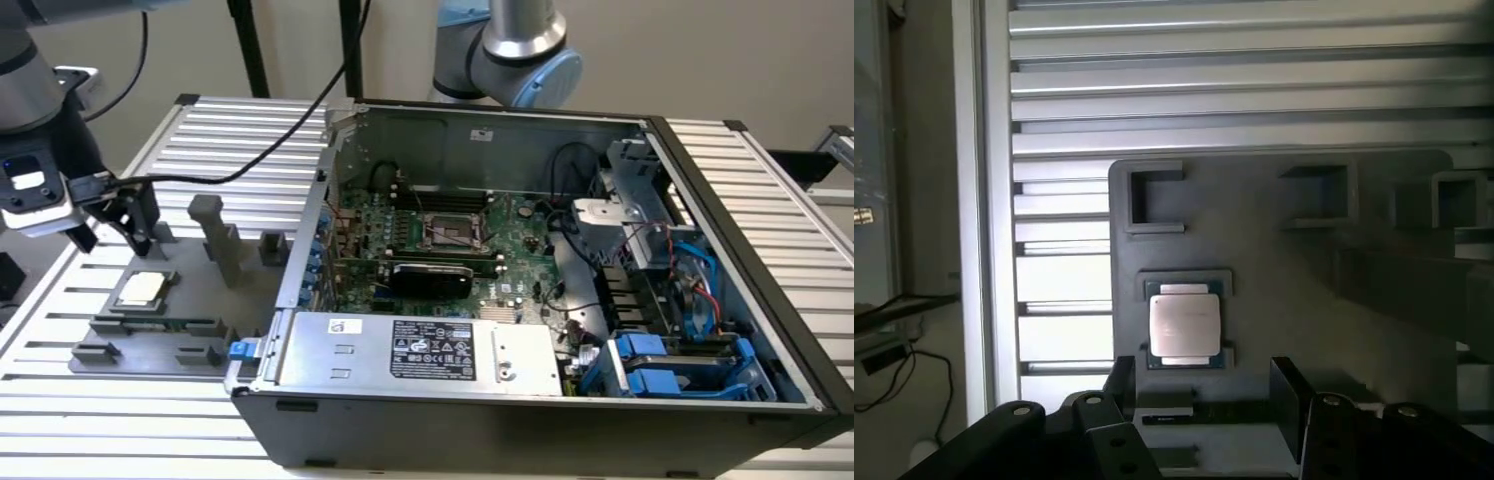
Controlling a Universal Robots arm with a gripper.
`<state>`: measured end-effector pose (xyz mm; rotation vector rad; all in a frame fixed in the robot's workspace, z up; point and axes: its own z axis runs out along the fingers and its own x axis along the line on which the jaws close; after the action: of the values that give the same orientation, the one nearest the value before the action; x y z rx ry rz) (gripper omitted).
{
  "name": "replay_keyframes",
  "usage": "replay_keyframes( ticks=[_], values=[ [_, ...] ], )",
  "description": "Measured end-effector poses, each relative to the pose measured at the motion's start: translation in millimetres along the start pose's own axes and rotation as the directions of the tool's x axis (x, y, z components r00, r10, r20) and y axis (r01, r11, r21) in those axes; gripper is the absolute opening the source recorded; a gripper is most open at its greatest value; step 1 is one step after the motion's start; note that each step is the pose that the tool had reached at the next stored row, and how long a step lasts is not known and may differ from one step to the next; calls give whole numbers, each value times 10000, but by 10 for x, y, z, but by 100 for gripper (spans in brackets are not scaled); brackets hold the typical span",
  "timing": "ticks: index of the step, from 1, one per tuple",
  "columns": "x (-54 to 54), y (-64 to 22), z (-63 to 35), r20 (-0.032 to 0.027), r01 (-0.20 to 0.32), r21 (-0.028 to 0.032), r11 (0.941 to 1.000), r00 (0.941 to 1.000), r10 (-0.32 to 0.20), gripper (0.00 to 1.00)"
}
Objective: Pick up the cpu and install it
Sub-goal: 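Pick up the cpu and move it towards the insertion slot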
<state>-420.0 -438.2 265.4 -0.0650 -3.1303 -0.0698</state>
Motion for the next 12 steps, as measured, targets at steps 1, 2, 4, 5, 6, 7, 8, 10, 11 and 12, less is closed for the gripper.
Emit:
replay_keyframes(
  ticks=[1, 2, 4, 5, 6, 7, 8, 10, 11, 12],
  values=[
    [0, -1, 19, 0, 1, 0, 10000, 10000, -1, 65],
    [0, -2, 37, -1, 1, 0, 10000, 10000, -1, 65],
    [-1, -4, 73, -1, 2, 0, 10000, 10000, -2, 65],
    [-1, -5, 91, 0, 2, 0, 10000, 10000, -2, 65],
    [-1, -6, 110, 0, 2, 0, 10000, 10000, -2, 65],
    [-2, -7, 127, 0, 2, 0, 10000, 10000, -2, 65],
    [-2, -8, 146, -1, 2, 0, 10000, 10000, -2, 65],
    [-2, -9, 183, 0, 2, 0, 10000, 10000, -2, 65],
    [-2, -10, 200, 0, 2, 0, 10000, 10000, -2, 65],
    [-3, -11, 218, -1, 1, 0, 10000, 10000, -1, 65]
  ],
)
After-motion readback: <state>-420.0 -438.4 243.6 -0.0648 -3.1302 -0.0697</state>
